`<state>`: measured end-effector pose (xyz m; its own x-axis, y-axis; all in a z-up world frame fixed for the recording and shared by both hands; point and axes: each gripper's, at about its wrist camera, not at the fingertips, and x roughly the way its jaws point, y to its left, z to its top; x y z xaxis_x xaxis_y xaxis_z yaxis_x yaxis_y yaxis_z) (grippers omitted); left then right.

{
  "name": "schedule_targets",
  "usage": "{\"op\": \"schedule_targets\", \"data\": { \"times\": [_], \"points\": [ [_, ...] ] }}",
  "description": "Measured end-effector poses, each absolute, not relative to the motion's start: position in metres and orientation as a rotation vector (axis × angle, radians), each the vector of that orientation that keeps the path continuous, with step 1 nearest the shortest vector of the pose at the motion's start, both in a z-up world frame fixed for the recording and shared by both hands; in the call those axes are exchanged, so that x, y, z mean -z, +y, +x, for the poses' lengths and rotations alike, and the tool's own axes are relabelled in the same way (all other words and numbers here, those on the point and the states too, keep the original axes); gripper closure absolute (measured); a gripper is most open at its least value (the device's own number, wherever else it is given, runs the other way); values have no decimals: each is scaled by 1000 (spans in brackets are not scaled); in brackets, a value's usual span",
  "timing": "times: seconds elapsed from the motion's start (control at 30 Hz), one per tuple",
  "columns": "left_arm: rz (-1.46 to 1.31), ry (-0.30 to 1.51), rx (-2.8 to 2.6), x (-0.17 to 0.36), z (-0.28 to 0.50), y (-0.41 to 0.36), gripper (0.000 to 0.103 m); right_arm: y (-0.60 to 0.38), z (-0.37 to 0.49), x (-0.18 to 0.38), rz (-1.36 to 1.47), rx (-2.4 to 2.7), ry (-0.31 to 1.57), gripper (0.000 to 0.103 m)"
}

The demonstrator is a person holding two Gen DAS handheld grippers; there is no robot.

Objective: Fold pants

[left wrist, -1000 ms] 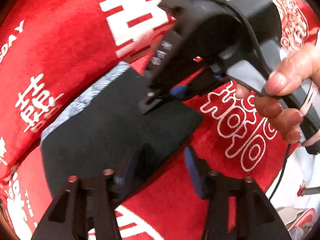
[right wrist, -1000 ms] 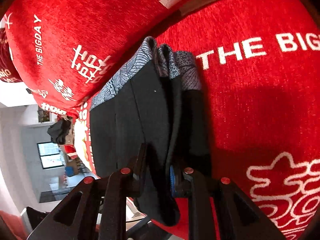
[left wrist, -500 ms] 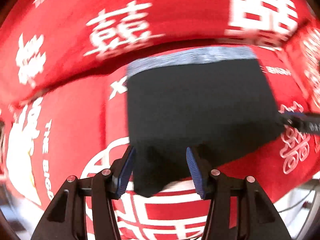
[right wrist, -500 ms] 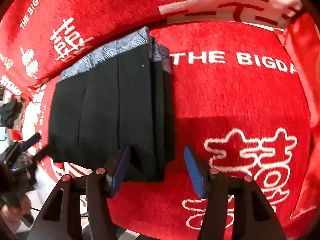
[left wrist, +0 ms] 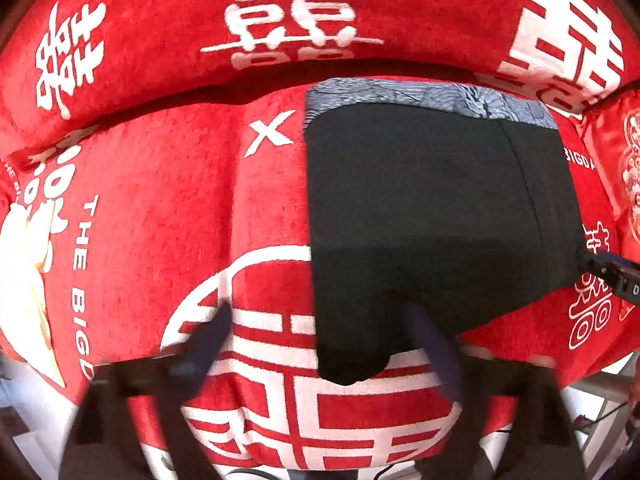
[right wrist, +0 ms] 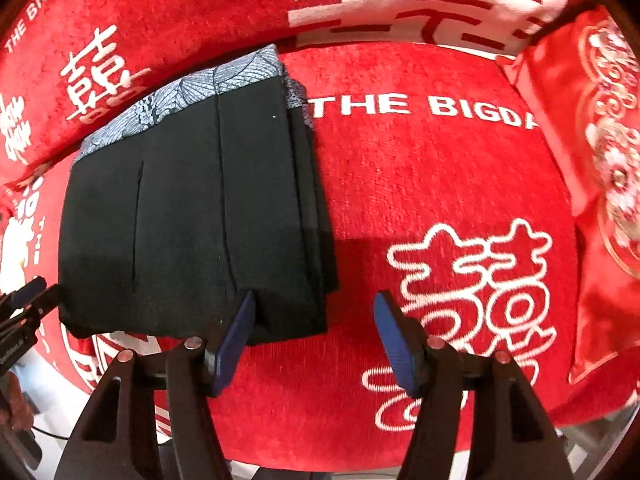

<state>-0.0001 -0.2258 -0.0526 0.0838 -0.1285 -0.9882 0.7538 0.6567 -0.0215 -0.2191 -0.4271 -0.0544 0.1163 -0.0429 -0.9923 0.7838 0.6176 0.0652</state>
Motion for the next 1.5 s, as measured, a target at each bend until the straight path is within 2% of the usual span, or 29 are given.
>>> {"op": "schedule_targets", "data": {
  "times": [0.13,0.33,0.8,1.0,1.07,1.1,1.5],
  "points": [
    [602,1366,719,58,7,-220,4,-419,-223,46,706,746,1332,23],
    [642,1365,752,59,15,-213,4,-390,-225,41,711,747,1329,18],
    [611,1388,737,64,27,-220,4,-372,-216,31,675,712,1233,16],
    [584,1381,693,64,32,-228,4,-400,-219,28,732,684,1209,15],
    [574,1382,671,66,34,-232,4,-415,-221,31,778,667,1202,6],
    [571,1384,665,67,35,-233,4,-421,-221,33,790,666,1206,5],
    [541,1404,660,74,49,-261,4,-478,-239,50,856,694,1241,5]
  ]
}}
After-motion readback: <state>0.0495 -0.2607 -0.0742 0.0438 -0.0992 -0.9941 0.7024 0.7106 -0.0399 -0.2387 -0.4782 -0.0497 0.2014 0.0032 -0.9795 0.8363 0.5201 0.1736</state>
